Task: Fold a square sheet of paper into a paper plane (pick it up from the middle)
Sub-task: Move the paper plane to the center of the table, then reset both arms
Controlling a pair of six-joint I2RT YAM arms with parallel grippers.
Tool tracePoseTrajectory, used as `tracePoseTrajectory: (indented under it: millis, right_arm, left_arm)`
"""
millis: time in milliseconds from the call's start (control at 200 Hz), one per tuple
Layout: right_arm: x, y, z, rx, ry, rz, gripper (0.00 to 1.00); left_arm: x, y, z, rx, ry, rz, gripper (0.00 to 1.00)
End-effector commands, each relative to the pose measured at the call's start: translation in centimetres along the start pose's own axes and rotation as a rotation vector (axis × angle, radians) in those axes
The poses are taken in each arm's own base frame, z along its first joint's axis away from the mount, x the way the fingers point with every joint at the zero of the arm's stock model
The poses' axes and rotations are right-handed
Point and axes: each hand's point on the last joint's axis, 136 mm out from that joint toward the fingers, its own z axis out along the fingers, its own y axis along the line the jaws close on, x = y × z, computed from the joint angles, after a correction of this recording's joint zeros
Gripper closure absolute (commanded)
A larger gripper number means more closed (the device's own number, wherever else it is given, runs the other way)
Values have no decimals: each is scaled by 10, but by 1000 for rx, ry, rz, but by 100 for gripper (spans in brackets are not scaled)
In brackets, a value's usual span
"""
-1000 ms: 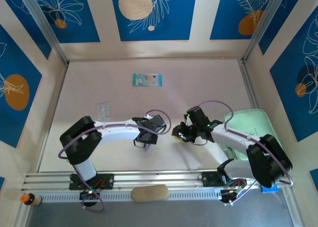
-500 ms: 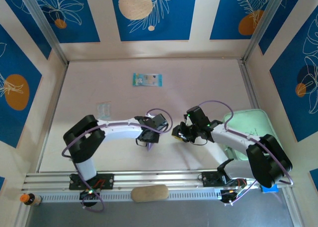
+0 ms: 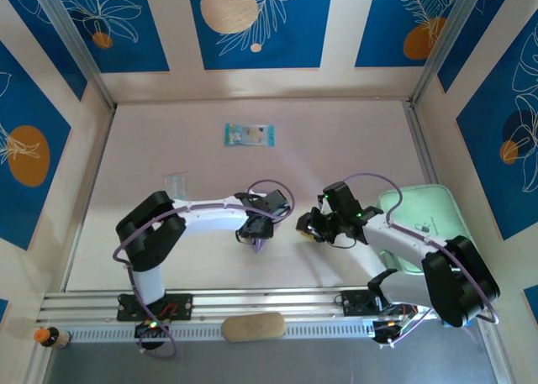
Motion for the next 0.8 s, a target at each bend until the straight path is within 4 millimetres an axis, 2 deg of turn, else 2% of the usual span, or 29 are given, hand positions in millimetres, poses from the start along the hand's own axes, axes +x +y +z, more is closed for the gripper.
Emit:
tracePoseTrajectory:
  millis: [0,220,410,425,445,545,670,795]
  right_arm:
    - [5,-4,-7,-3,16,-5,73]
    - [-14,-3,-37,43,-93,-78,72]
    - [-47,-11,-75,151,-280,-140,68]
    - [-49,-12,-78,158,-294,-144,67]
    - [-53,-13,-81,167,-313,-146,66]
    - [-70,-19,-98,201,-391,-154,61]
    - [-94,-25,-125,285,-511,-202,57]
    - [-129,-33,-150,414,-669,-315,49]
  left_arm:
    - [17,29,11,-135,57,-12,57]
    - [-4,17,-26,-55,-24,-51,53]
    - [-17,16,-57,8,-92,-85,47]
    - [-17,16,-59,13,-97,-86,40]
    - [-18,17,-61,20,-103,-89,38]
    - [-23,22,-77,44,-149,-96,37]
    - [-38,44,-101,23,-273,-77,37]
    - [-58,88,-124,-49,-420,-55,27]
